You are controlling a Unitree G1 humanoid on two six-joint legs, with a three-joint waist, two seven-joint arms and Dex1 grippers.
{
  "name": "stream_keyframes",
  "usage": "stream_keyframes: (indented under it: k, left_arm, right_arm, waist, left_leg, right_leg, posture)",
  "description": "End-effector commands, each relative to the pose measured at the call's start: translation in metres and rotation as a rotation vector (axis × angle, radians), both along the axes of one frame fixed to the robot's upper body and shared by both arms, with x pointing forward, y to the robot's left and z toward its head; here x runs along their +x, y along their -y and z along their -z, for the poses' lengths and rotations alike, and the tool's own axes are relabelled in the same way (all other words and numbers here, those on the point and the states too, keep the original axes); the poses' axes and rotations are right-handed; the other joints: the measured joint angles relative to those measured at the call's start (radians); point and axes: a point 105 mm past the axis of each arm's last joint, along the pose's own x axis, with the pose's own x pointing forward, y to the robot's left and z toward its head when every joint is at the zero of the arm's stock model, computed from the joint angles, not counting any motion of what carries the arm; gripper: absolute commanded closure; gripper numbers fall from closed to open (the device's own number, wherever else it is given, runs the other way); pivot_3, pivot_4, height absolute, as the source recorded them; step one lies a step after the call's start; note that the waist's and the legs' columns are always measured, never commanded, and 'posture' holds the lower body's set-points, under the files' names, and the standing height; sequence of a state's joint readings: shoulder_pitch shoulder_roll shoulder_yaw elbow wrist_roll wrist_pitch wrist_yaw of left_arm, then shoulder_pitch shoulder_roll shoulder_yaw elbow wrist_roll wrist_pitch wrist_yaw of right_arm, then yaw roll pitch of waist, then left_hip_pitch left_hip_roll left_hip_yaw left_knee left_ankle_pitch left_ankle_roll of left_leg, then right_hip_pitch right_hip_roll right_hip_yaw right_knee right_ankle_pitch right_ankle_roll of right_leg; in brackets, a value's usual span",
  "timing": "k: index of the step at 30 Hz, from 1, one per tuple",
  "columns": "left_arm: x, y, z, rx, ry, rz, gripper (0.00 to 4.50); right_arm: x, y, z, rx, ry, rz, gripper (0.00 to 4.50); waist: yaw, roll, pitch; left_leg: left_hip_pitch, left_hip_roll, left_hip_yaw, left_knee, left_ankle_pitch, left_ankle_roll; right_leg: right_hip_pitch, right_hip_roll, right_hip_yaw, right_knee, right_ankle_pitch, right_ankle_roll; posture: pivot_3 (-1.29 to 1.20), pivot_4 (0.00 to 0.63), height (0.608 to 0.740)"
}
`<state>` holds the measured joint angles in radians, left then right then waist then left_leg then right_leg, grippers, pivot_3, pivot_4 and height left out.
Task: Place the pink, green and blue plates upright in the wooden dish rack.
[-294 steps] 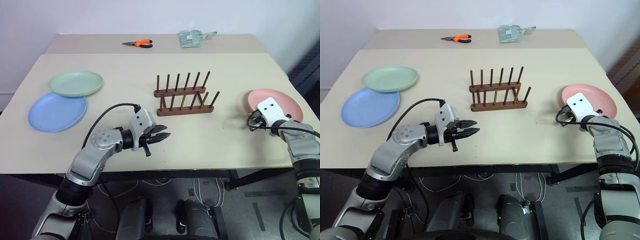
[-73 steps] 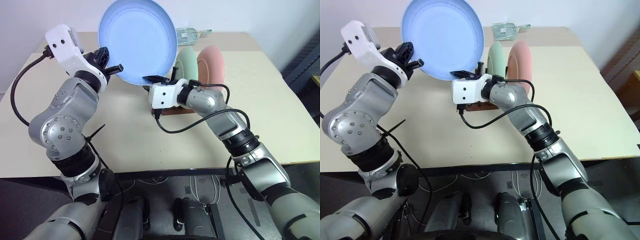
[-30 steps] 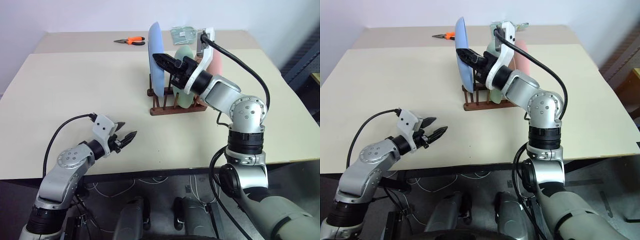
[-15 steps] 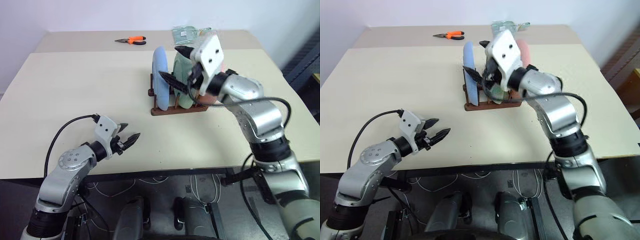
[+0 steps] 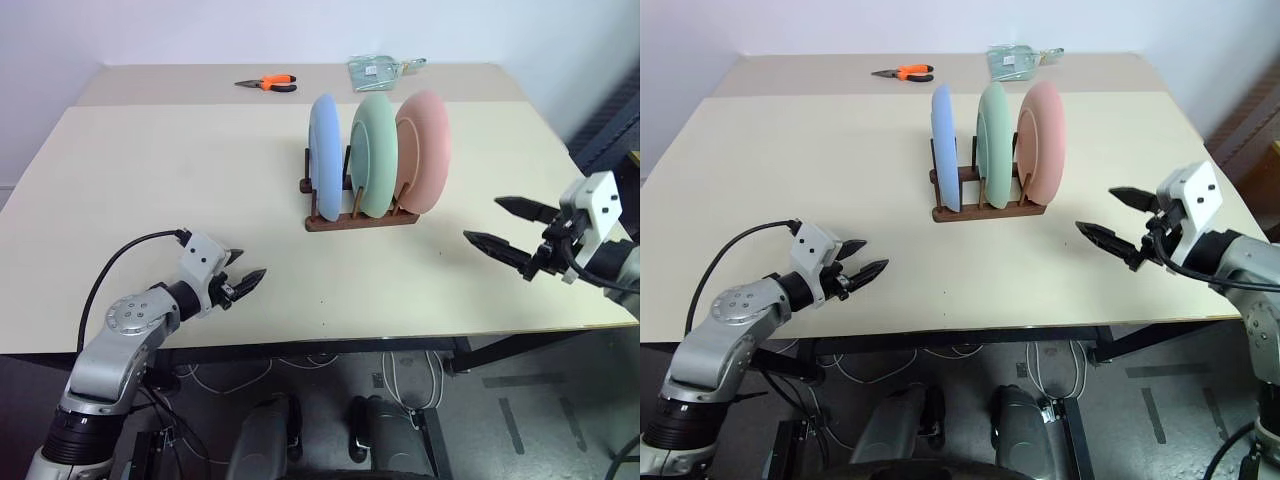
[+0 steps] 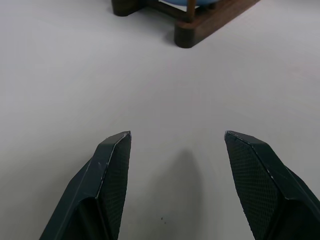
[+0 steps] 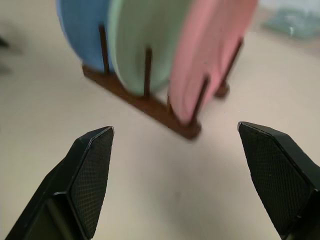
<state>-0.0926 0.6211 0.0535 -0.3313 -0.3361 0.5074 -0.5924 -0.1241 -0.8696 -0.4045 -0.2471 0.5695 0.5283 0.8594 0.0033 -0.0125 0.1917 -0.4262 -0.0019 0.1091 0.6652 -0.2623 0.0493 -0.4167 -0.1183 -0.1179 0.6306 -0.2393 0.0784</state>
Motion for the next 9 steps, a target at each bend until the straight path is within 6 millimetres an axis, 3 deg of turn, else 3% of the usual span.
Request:
stream_keyframes:
  k: [1,5,9]
  left_arm:
    - [0.001,-0.010,-0.011,0.015,0.056,-0.027,1.45]
    - [-0.004,-0.012,-0.010,0.016,0.060,-0.044,1.45]
    - [-0.006,-0.012,-0.008,0.014,0.076,-0.077,1.45]
  right_arm:
    - [0.007,0.006,0.002,-0.009,0.048,0.011,0.46]
    - [0.016,0.007,0.014,-0.022,0.046,0.016,0.46]
    - [0.037,0.004,0.021,-0.085,0.067,0.030,0.46]
  waist:
    - [0.003,0.000,0.000]
    - [0.009,0.000,0.000]
    - [0.008,0.000,0.000]
  left_leg:
    - [0.000,0.000,0.000,0.000,0.000,-0.001]
    - [0.000,-0.001,0.000,0.001,0.001,-0.002]
    - [0.000,0.000,0.000,0.001,0.001,-0.002]
  right_leg:
    - [0.000,0.000,0.000,0.000,0.000,0.000]
    - [0.001,-0.001,0.000,-0.001,0.000,0.000]
    - [0.001,-0.001,0.000,0.000,0.000,0.000]
  posture:
    - [0.00,0.150,0.740]
    - [0.00,0.150,0.740]
    - [0.00,0.150,0.740]
